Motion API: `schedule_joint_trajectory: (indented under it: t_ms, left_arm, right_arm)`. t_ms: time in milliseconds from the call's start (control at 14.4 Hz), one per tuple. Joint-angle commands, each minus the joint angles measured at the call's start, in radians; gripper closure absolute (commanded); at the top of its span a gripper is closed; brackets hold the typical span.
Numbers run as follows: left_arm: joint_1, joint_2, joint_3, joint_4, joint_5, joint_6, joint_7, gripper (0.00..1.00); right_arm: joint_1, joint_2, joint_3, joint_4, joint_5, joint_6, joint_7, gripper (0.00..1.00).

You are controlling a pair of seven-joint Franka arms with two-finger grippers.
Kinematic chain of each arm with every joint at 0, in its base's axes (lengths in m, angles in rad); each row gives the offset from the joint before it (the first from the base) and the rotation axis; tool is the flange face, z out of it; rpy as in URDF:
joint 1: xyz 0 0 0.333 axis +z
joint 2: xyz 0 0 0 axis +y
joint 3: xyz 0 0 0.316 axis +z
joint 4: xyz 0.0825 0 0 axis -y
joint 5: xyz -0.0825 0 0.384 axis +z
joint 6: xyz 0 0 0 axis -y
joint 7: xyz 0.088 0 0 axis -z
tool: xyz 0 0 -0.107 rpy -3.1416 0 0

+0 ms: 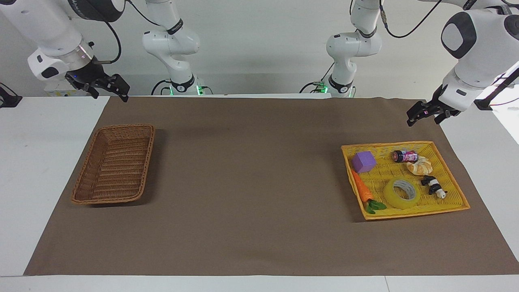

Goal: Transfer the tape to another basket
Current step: 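Reach the left gripper down toward the yellow tape roll in the orange basket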

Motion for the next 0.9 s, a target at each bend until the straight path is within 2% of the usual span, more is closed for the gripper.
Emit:
schedule_joint_trajectory:
  t_ms: [0,347,486,624,832]
  left_arm:
    - [-0.003,-0.027,0.003,-0.032,0.016,0.021,0.000,0.00]
    - [0.009,-0.034,0.008,-0.044,0.017,0.048,-0.007,0.00]
    - [0.055,-0.030,0.008,-0.105,0.005,0.163,-0.004,0.00]
    - [0.063,0.020,0.008,-0.173,0.005,0.289,-0.004,0.00]
    - [0.103,0.047,0.008,-0.328,0.005,0.605,-0.008,0.00]
  right_arm:
    - [-0.007,-0.010,0.008,-0.014,-0.001,-0.003,-0.021,0.01]
    - [-0.009,-0.010,0.008,-0.014,-0.001,-0.003,-0.021,0.01]
    - [-0.007,-0.010,0.008,-0.014,-0.001,-0.003,-0.021,0.01]
    - [-0.009,-0.010,0.008,-0.014,-0.001,-0.003,-0.021,0.01]
    - [-0.007,-0.010,0.008,-0.014,-0.001,-0.003,-0.021,0.01]
